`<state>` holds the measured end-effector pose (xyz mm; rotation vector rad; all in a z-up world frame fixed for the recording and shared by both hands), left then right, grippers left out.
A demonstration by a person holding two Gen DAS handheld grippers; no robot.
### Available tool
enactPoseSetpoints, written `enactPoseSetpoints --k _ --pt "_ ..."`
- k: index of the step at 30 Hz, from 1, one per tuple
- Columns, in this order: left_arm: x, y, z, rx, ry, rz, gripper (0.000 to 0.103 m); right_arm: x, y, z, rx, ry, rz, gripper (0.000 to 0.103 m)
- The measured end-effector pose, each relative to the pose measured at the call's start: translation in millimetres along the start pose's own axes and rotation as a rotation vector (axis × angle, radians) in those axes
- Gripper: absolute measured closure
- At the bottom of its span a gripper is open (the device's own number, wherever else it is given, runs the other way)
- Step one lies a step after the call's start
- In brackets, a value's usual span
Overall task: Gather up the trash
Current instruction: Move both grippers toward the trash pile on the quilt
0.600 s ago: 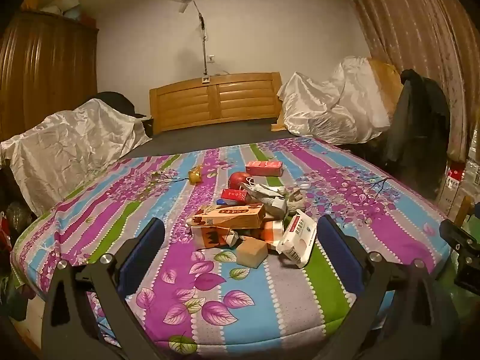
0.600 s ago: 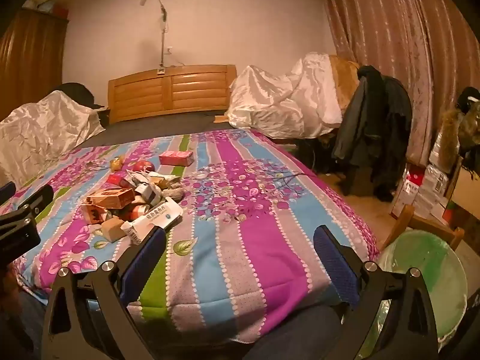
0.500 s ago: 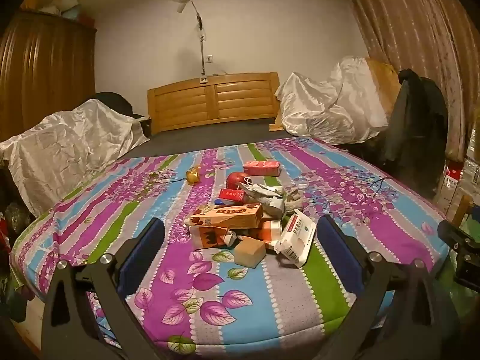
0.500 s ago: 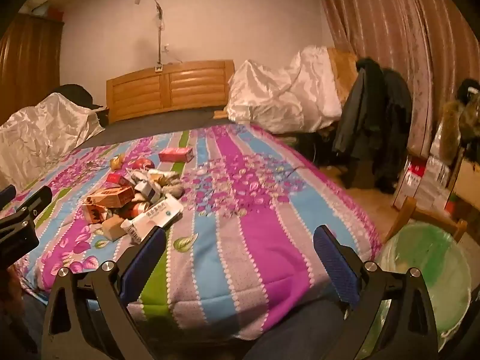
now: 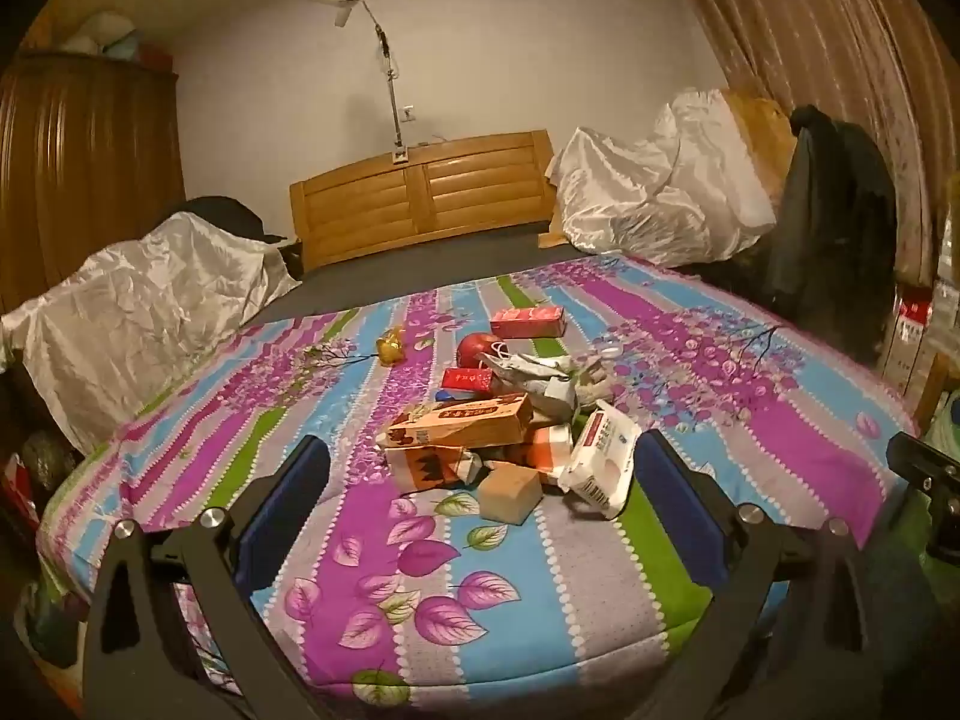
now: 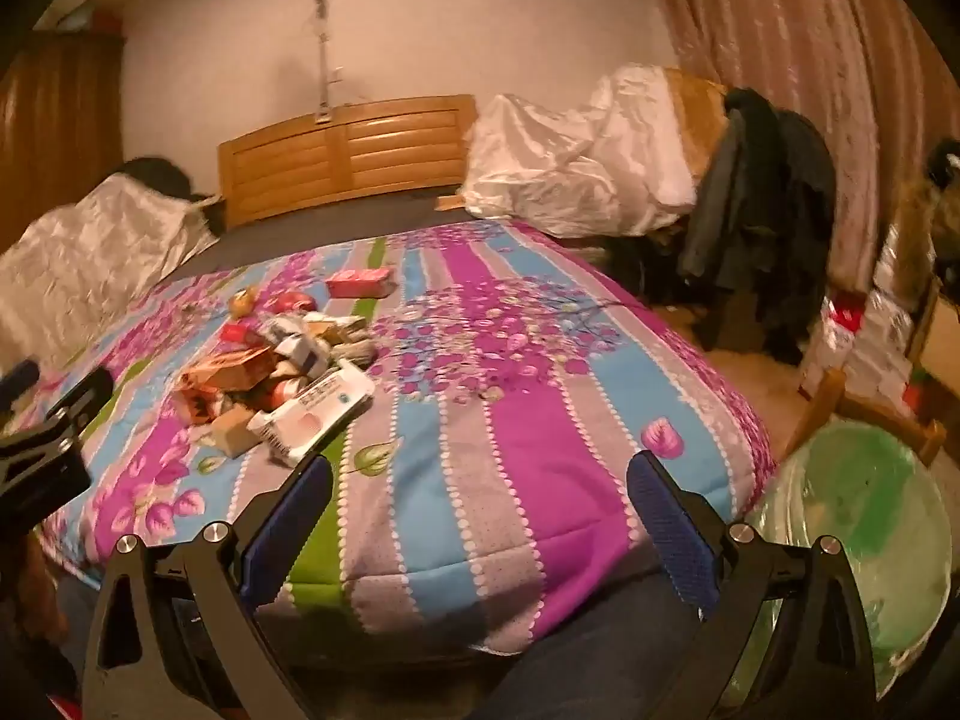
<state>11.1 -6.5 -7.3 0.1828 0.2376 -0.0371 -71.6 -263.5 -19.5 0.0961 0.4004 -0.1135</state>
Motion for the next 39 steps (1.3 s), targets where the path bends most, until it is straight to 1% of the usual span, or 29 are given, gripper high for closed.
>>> enactPoseSetpoints --k 3,5,15,22,31,34,35,36,37,39 --pt "-0.6 0.8 0.2 0.008 -0.005 0.015 0.005 -3.2 13.6 0.5 -0.077 -0.006 0.016 0.005" --pt "0.8 1.7 0.2 0.007 -0.001 0.021 0.005 -3.3 18.1 0.7 -0.101 -0.002 0.013 0.005" --pt "5.8 7.7 -3.1 -0.011 0.029 0.053 0.005 4.1 12.4 -2.4 -0.083 0.031 -0.004 0.005" --pt "7.5 7.0 -4.2 -0.005 0.032 0.057 0.005 7.6 14.5 -5.3 -0.102 0.046 -0.003 0.005" --pt "14.5 8.6 -4.9 0.005 0.063 0.08 0.005 14.2 17.7 -0.4 -0.128 0.053 -0.002 0.005" --pt "23.3 12.2 -0.3 0.012 0.109 0.078 0.005 16.5 16.9 6.9 -0.113 0.049 0.003 0.005" --pt "29.7 14.2 2.5 0.019 0.149 0.078 0.005 17.4 17.0 9.7 -0.113 0.048 0.003 0.005" --pt "33.5 15.6 4.7 0.02 0.171 0.077 0.005 18.4 17.0 13.5 -0.111 0.046 0.003 0.005" --pt "37.6 18.1 6.8 0.015 0.198 0.076 0.005 18.9 16.9 16.3 -0.106 0.043 0.003 0.005" --pt "45.2 27.0 13.6 -0.028 0.251 0.07 0.005 19.2 16.9 24.8 -0.095 0.035 0.009 0.005"
Point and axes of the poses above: each gripper's, at about its wrist camera, not at the fingertips, and x roughly the way its jaws point, y to its left, z to its top, the point moved 1 cm from there along x, roughly the way its jaws point, and after that the axes turned 10 degrees about -y, right-handed, at the moved point
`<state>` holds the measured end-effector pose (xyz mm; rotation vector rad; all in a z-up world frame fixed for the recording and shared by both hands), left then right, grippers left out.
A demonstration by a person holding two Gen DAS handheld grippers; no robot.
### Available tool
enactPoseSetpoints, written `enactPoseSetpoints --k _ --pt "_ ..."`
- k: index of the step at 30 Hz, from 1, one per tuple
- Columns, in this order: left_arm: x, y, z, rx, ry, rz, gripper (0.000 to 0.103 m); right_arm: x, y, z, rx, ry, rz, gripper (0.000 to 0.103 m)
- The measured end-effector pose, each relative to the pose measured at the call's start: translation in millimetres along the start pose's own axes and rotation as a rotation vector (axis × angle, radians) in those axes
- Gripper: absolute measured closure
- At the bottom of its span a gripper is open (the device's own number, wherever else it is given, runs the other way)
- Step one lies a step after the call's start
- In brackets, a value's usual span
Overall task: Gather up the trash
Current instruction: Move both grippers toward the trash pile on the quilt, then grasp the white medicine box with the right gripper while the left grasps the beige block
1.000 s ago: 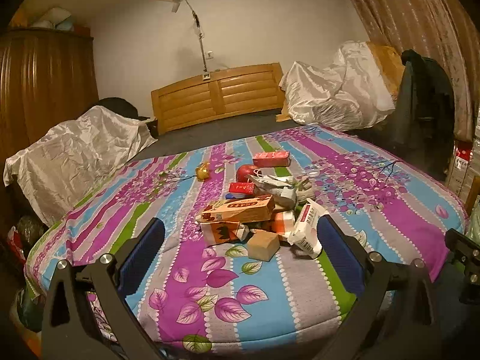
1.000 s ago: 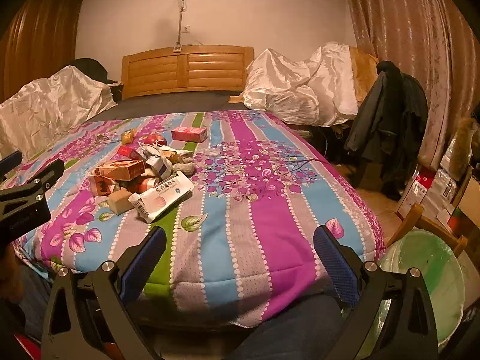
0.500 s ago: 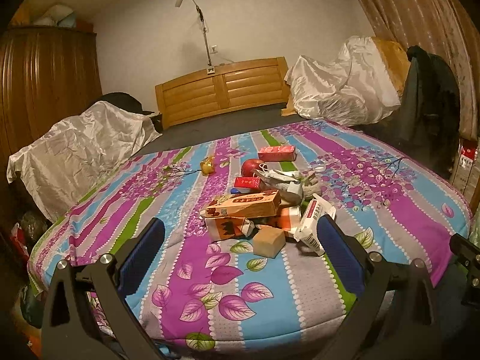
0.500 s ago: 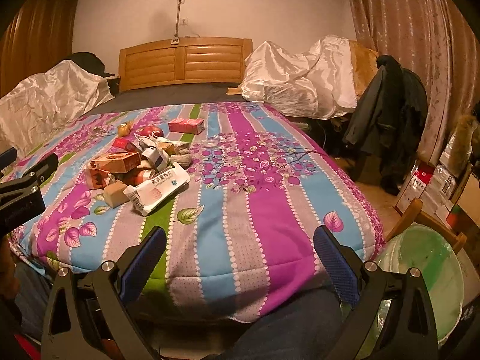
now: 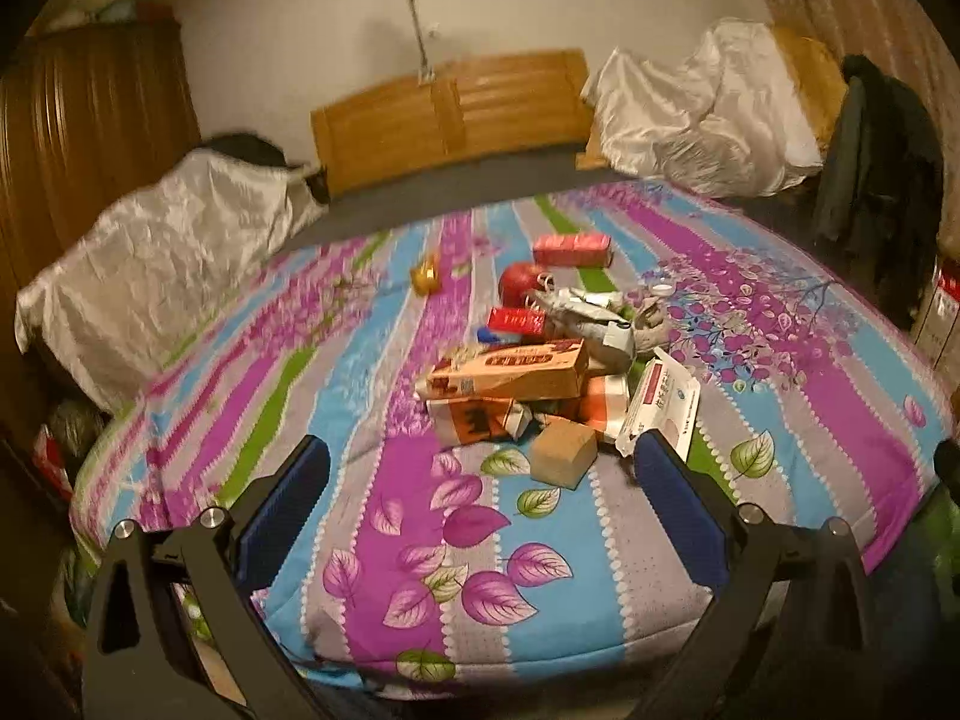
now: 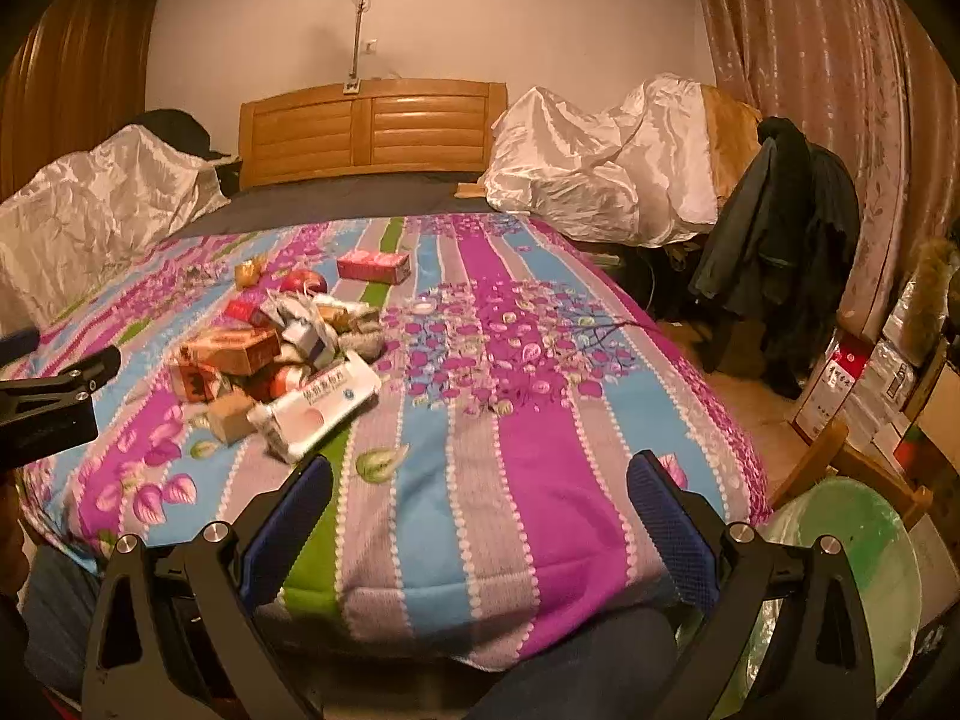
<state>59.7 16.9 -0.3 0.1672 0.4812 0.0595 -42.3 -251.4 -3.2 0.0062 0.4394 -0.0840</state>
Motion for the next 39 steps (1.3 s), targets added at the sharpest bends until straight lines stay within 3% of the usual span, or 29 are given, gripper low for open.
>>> enactPoseSetpoints --k 8,14,23,39 --pt "6.9 8.6 23.1 0.002 0.094 0.016 0.005 -3.0 6.7 47.3 -0.015 -0.058 0.026 0.005" --pt "3.4 11.6 32.9 0.0 0.151 0.002 0.005 -11.7 5.1 76.1 0.093 -0.056 0.104 0.005" --pt "18.4 11.6 16.4 0.001 0.243 -0.005 0.005 -1.9 12.8 50.2 0.137 0.027 0.13 0.005" --pt "66.8 10.1 -24.0 0.023 0.373 0.025 0.005 82.0 34.5 28.0 0.21 0.16 0.196 0.005"
Point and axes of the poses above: each gripper's, at about its wrist camera, not at the fingertips, and x roughly the way its jaws point, y to its left, z to its top, the point moved 1 cm from there along x, roughly the way its jaws point, and after that the axes turned 10 degrees about -y, right-handed, at the moved point
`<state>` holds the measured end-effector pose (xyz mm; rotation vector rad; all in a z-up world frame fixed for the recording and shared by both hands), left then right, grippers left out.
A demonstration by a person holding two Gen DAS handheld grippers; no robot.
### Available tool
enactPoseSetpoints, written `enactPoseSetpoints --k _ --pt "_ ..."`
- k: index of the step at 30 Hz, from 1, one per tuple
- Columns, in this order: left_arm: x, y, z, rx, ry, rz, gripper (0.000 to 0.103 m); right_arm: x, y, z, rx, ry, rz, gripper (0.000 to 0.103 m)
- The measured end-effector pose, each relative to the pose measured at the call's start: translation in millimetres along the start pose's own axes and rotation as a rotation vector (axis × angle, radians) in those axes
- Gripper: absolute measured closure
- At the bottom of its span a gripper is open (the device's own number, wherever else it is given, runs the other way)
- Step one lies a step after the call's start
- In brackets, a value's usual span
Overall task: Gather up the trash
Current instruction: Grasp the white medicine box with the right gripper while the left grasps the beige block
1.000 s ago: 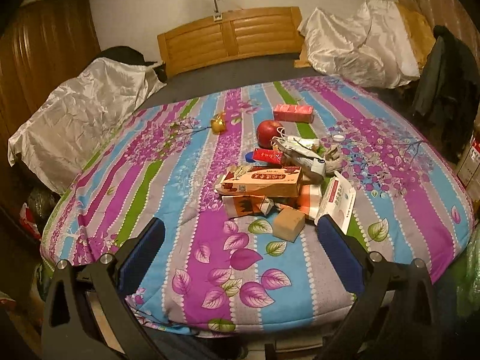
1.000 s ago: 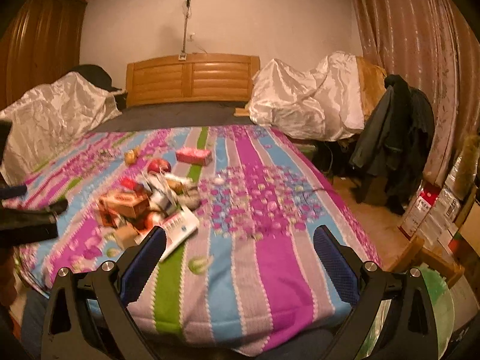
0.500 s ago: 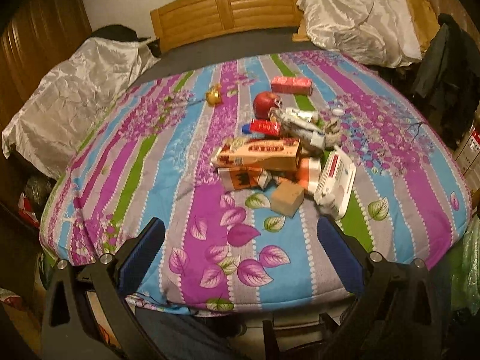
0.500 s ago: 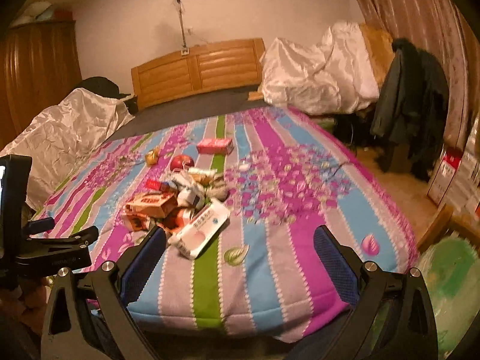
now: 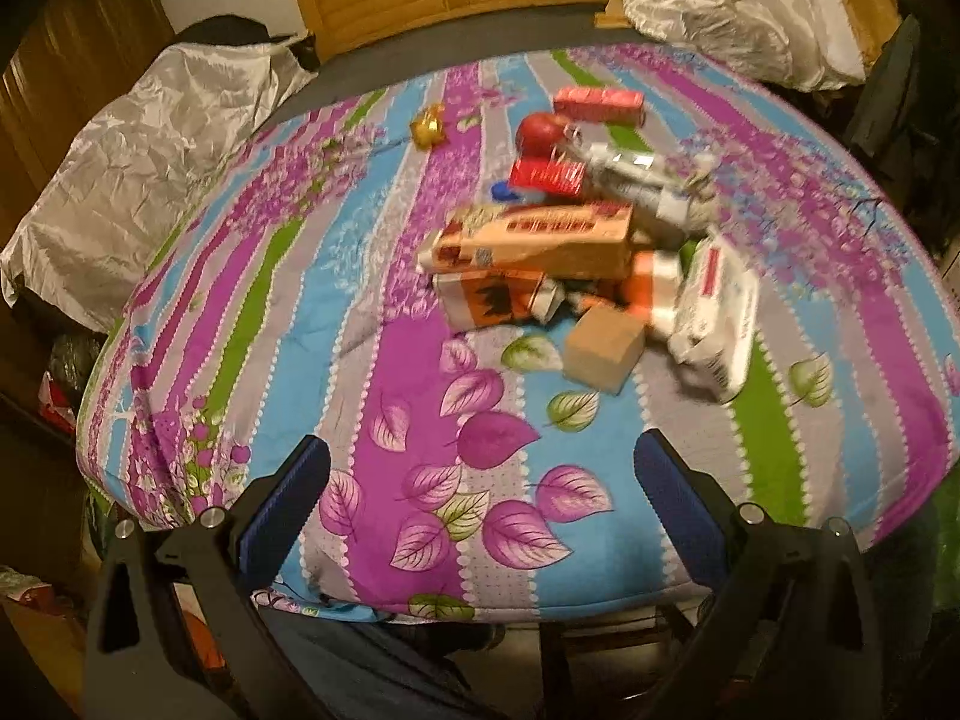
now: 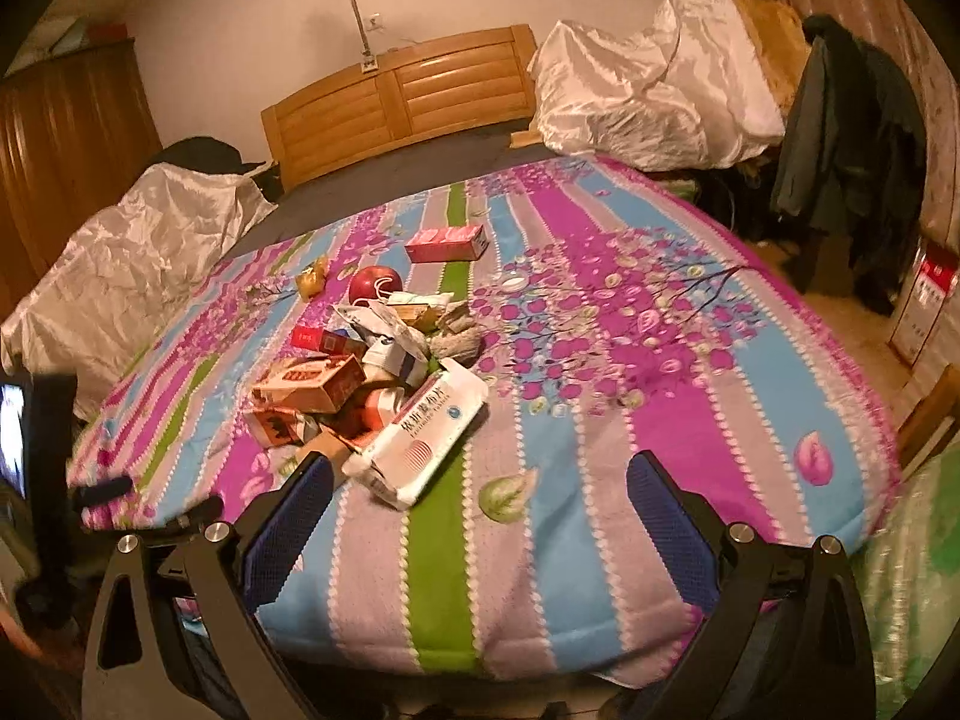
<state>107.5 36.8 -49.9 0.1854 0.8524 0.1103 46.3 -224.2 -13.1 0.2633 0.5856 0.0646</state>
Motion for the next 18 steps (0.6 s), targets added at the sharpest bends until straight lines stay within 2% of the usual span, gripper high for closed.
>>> enactPoseSetpoints --k 4,6,8,12,16,18 --pt "23.3 11.0 -8.3 -0.015 0.062 0.015 0.005 42.0 0.3 -2.9 0.08 0.048 0.06 0.01" --pt "32.3 18.5 -10.4 -0.028 0.075 0.023 0.005 70.0 0.3 -7.6 0.136 0.102 0.102 0.014" --pt "39.6 27.7 -9.9 -0.046 0.077 0.02 0.005 97.7 2.7 -14.5 0.174 0.149 0.123 0.015" --pt "49.7 44.8 -4.6 -0.082 0.067 0.023 0.005 153.7 8.6 -29.6 0.223 0.24 0.116 0.018" --pt "60.2 59.3 1.3 -0.12 0.065 0.032 0.005 189.4 15.9 -37.0 0.275 0.292 0.135 0.02" --pt "63.9 63.8 3.6 -0.139 0.068 0.03 0.005 203.3 20.0 -40.5 0.277 0.323 0.135 0.028"
Point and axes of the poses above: each gripper's, at about its wrist camera, not at the fingertips, and x roughly the way its jaws point, y to its left, z to its top, the point moved 1 cm from there along x, roughly the way its jaws point, and after that the axes turned 10 degrees about -y, right-handed, at the moved point
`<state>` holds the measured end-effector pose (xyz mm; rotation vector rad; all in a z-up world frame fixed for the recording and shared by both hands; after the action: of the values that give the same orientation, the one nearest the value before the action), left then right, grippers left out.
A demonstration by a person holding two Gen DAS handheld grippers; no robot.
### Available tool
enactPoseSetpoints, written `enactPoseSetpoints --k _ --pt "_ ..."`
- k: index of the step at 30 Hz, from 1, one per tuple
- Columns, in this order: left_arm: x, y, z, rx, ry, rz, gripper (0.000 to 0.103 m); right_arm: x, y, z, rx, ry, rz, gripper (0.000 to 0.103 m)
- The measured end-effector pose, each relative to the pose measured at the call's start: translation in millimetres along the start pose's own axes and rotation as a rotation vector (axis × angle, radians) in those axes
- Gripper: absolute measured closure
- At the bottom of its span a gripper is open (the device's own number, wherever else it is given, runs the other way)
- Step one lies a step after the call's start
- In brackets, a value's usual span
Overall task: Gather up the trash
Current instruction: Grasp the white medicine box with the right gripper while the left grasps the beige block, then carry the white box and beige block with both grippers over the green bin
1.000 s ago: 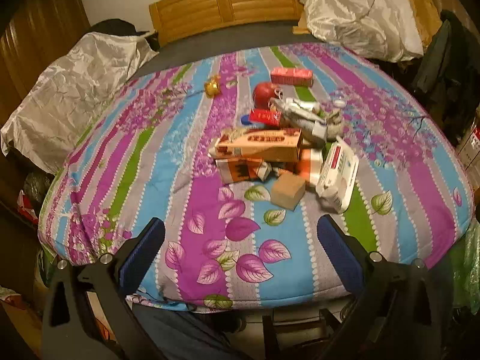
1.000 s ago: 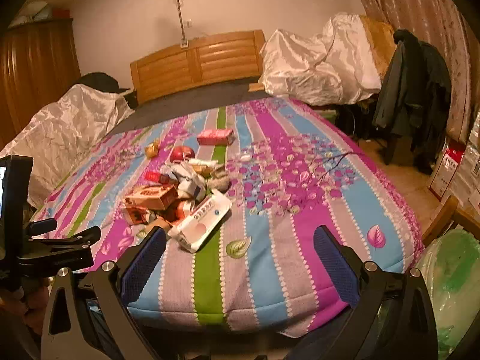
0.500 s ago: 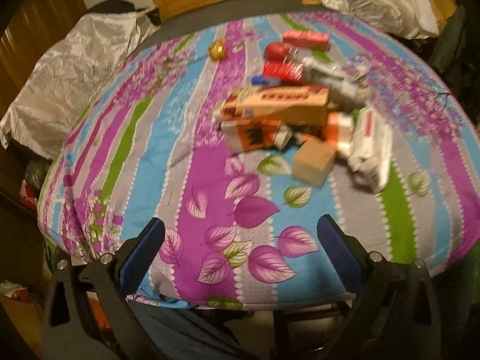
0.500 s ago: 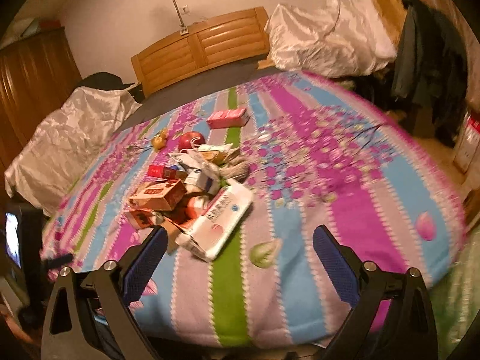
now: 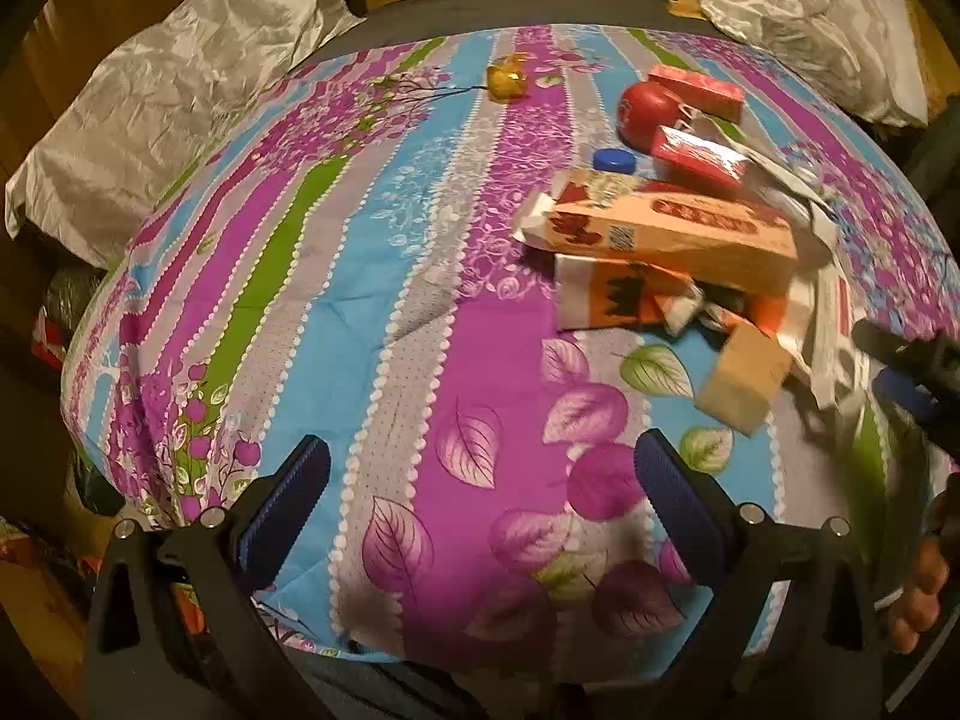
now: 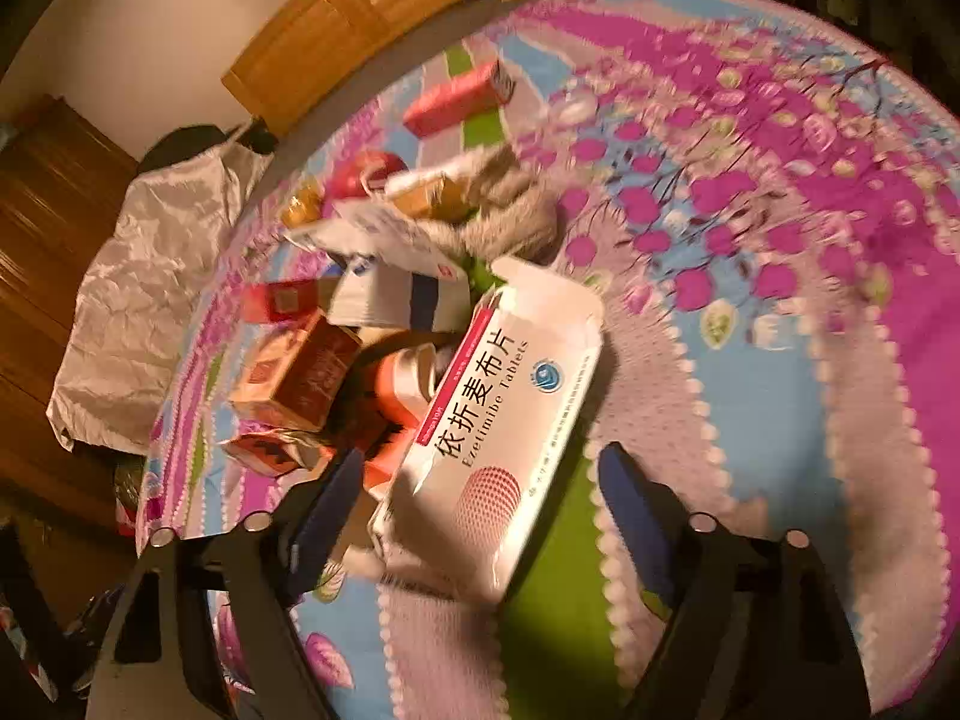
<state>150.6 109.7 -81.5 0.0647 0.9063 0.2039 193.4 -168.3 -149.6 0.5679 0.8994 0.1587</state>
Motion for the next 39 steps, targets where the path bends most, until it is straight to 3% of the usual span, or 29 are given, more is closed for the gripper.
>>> enactPoseSetpoints --k 2,8,13,22,27,30,32,39 --pt "3.3 3.4 2.1 -0.02 0.004 -0.006 0.005 13.6 -1.3 -2.2 0.012 0.034 0.011 0.041" --pt "-0.8 0.9 1.9 -0.014 -0.026 -0.067 0.005 9.6 -15.4 -3.5 0.072 0.02 0.084 0.053" --pt "1.0 -6.2 -6.4 -0.009 -0.009 -0.15 0.007 -20.0 -32.6 -8.6 0.118 0.008 0.105 0.053" --pt "11.1 -46.9 -8.1 -0.013 0.01 -0.368 0.024 -80.7 -60.4 -25.2 0.169 0.005 0.132 0.053" --pt "19.6 -89.4 -4.1 0.078 -0.037 -0.454 0.025 -97.9 -70.6 -29.6 0.19 0.005 0.132 0.053" --pt "34.8 -111.7 -8.0 0.178 -0.044 -0.424 0.037 -105.5 -73.3 -28.7 0.193 -0.005 0.136 0.053" --pt "46.0 -113.0 -10.5 0.177 -0.017 -0.414 0.064 -108.9 -72.5 -27.0 0.183 -0.012 0.137 0.053" --pt "16.4 -84.5 -15.8 0.132 -0.054 -0.472 0.069 -118.0 -56.6 -27.3 0.107 -0.023 0.159 0.053"
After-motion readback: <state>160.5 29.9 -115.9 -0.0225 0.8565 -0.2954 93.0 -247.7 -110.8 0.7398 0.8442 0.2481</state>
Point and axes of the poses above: each gripper's, at about its wrist camera, not at the fingertips, and x roughly the way its jaws point, y to its left, z to its top, the point moved 1 cm from there along x, roughly the way its jaws point, and after that the axes turned 10 degrees about -y, right-handed, at the moved point
